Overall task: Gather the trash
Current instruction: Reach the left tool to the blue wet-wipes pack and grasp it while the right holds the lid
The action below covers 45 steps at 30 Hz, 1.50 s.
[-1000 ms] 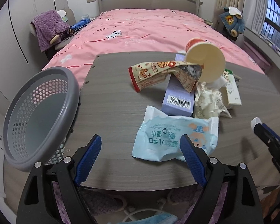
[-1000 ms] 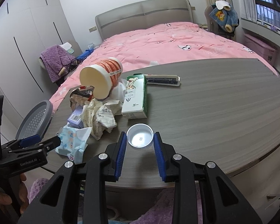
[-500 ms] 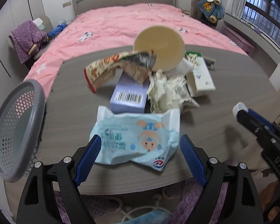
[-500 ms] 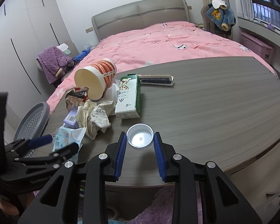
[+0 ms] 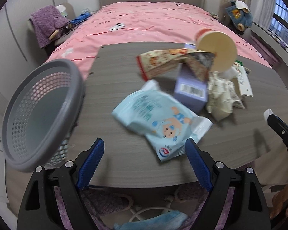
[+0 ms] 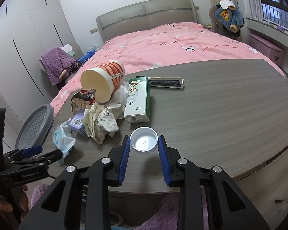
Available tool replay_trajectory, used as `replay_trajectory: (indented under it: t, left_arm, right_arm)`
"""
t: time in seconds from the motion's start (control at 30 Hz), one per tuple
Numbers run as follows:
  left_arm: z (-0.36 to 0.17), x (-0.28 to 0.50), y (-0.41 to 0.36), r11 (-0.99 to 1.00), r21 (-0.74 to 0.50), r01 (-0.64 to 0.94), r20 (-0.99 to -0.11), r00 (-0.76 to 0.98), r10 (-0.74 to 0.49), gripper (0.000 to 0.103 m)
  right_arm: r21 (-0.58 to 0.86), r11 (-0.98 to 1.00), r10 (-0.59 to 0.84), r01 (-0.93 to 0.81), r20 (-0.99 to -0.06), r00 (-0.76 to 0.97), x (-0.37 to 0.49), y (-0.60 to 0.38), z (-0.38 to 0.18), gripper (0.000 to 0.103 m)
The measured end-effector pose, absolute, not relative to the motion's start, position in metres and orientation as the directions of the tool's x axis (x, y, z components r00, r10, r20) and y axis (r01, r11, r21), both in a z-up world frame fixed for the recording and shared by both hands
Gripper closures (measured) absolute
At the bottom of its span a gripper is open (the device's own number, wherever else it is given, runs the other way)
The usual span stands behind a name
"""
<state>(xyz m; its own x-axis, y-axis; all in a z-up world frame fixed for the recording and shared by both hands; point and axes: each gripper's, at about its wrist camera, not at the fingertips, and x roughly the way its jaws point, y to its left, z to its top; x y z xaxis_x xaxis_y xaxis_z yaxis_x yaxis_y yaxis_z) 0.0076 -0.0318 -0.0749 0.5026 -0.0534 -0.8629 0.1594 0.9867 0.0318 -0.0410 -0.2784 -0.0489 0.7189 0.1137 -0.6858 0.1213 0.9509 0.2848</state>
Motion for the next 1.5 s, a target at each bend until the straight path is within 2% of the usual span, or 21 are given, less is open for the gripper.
replay_trajectory:
  t: [0.27, 0.43, 0.6, 0.83, 1.33, 1.4, 1.47, 1.5]
  left_arm:
    - [-0.058, 0.01, -0.013, 0.994, -0.026, 0.104, -0.854, 0.515, -0.077, 0.021]
    - [-0.046, 0.024, -0.024, 0.993, -0.071, 0.094, -0.843, 0.527, -0.11, 0.021]
    - [-0.056, 0.038, -0.041, 0.992, -0.09, 0.091, -0.861, 0.493, -0.124, 0.021]
    - [-0.077, 0.048, -0.048, 0.996, -0.067, 0.062, -0.89, 0.446, -0.088, 0.021]
    - [-0.093, 0.057, -0.04, 0.996, -0.056, 0.07, -0.894, 0.441, -0.082, 0.021]
    - [-0.093, 0.057, -0.039, 0.995, -0.059, 0.082, -0.89, 0.447, -0.089, 0.027]
    - [-0.093, 0.057, -0.042, 0.994, -0.04, 0.099, -0.887, 0.454, -0.081, 0.044]
    - [-0.092, 0.057, -0.043, 0.994, -0.032, 0.106, -0.886, 0.457, -0.078, 0.048]
  right_arm:
    - [0.293, 0.95, 0.129, 0.106, -0.678, 0.723, -0.04, -0.277, -0.05, 0.073]
    - [0.309, 0.945, 0.14, 0.105, -0.675, 0.725, -0.038, -0.282, -0.052, 0.073]
    - [0.332, 0.936, 0.149, 0.117, -0.674, 0.724, -0.037, -0.292, -0.057, 0.073]
    - [0.349, 0.928, 0.155, 0.128, -0.678, 0.719, -0.036, -0.3, -0.062, 0.073]
    - [0.337, 0.934, 0.159, 0.118, -0.687, 0.709, -0.032, -0.298, -0.063, 0.073]
    - [0.33, 0.936, 0.153, 0.121, -0.693, 0.705, -0.032, -0.297, -0.063, 0.073]
    - [0.326, 0.937, 0.149, 0.124, -0.695, 0.703, -0.03, -0.296, -0.062, 0.073]
    - [0.324, 0.938, 0.147, 0.125, -0.695, 0.703, -0.031, -0.295, -0.062, 0.073]
